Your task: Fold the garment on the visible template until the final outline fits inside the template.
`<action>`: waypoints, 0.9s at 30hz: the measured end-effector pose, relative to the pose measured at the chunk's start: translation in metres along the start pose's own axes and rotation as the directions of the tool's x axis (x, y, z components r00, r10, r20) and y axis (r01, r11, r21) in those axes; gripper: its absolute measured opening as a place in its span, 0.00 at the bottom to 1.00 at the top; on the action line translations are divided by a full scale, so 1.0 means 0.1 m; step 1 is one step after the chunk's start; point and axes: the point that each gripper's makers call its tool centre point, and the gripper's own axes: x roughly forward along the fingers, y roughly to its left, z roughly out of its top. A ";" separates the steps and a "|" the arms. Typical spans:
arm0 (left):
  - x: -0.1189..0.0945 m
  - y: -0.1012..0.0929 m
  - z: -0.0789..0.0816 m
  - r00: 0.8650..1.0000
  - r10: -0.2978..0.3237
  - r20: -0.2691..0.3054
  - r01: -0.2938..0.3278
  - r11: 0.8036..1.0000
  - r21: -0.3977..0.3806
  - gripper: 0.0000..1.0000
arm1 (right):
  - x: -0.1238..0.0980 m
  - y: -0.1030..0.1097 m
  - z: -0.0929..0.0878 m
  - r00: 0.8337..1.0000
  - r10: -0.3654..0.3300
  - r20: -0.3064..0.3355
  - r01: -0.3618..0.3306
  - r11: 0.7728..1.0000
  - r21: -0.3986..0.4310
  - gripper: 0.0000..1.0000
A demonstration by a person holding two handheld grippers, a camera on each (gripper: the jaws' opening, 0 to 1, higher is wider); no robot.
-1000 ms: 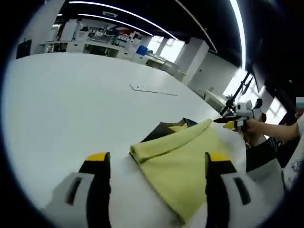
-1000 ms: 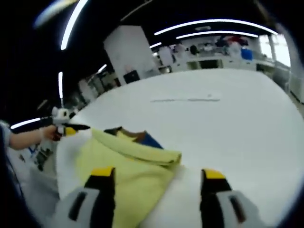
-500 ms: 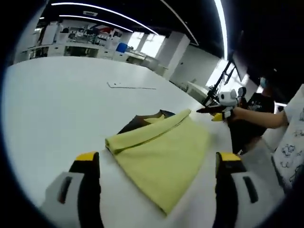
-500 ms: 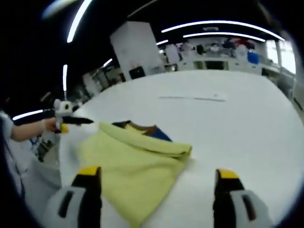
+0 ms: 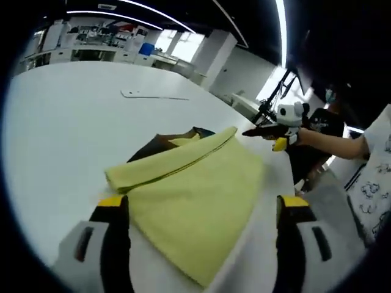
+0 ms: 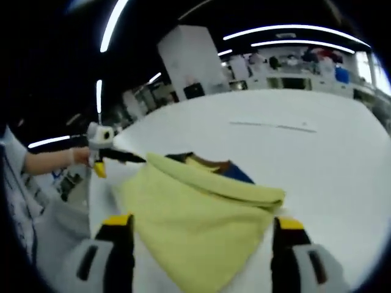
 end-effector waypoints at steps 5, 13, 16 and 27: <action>0.03 -0.01 -0.04 1.000 0.004 -0.012 -0.005 1.000 -0.009 0.96 | 0.10 -0.02 -0.02 1.000 0.022 -0.006 -0.022 1.000 0.008 0.94; 0.07 0.10 0.03 1.000 0.013 0.015 -0.013 0.999 -0.030 0.94 | 0.29 -0.08 -0.06 0.999 0.031 -0.025 -0.030 0.999 0.029 0.92; 0.09 0.12 0.06 1.000 0.017 0.024 -0.017 0.999 -0.030 0.94 | 0.34 -0.12 -0.02 0.999 0.033 -0.021 -0.033 0.999 0.032 0.92; 0.20 0.33 0.31 0.992 0.058 0.114 -0.052 0.997 -0.058 0.96 | 0.49 -0.31 0.18 1.000 -0.003 0.021 0.002 0.999 0.047 0.91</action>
